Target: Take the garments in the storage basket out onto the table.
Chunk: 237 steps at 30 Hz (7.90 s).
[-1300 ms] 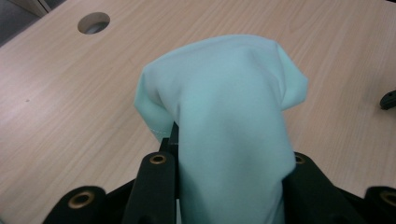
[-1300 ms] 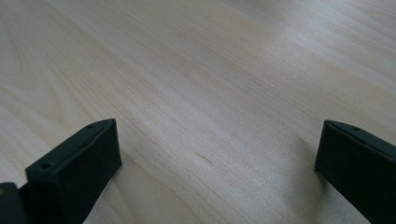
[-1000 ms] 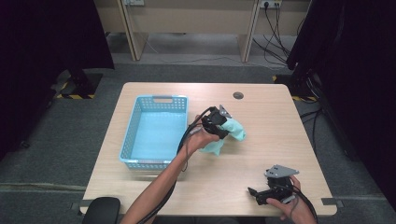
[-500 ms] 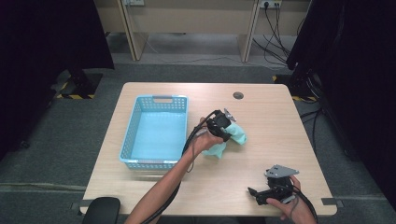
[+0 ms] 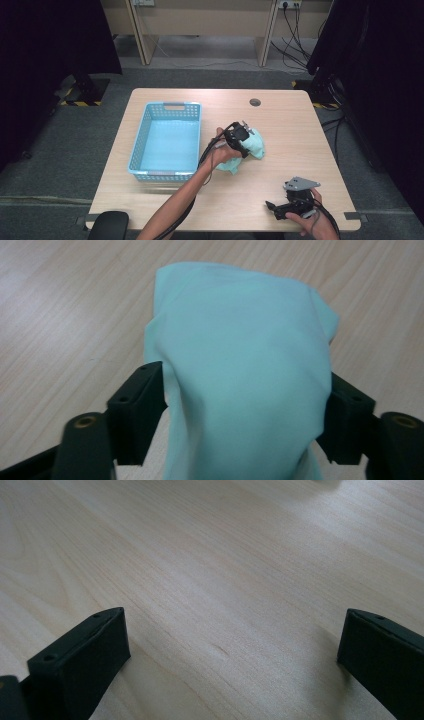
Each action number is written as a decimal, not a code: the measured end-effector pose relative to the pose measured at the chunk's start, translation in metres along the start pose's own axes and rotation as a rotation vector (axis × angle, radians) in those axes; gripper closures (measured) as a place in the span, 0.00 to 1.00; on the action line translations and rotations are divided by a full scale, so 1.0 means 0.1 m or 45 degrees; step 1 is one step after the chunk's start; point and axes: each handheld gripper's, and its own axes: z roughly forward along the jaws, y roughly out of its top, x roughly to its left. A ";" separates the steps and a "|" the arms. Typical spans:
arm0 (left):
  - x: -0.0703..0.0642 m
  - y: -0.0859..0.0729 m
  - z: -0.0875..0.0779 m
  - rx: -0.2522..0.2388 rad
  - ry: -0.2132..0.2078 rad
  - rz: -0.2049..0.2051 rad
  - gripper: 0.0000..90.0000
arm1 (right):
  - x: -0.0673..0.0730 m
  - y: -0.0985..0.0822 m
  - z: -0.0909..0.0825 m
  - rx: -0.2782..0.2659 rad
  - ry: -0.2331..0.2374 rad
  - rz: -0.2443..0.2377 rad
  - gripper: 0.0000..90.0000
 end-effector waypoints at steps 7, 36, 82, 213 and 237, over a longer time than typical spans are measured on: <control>-0.01 0.04 -0.08 -0.024 0.005 -0.020 0.11 | 0.00 0.00 0.00 0.000 0.000 0.001 0.00; 0.01 0.12 -0.51 -0.170 -0.030 -0.054 0.09 | 0.00 0.00 0.00 0.000 0.000 -0.001 0.00; 0.47 -0.28 -1.28 -0.429 0.021 -0.202 0.08 | 0.00 0.00 0.00 0.001 0.001 0.002 0.00; 0.51 -1.51 -1.93 -0.525 0.129 -0.303 0.08 | 0.00 0.00 0.00 0.001 -0.001 0.003 0.00; 0.43 -1.70 -2.00 -0.516 0.142 -0.300 0.08 | 0.00 0.00 0.00 0.002 -0.003 0.007 0.00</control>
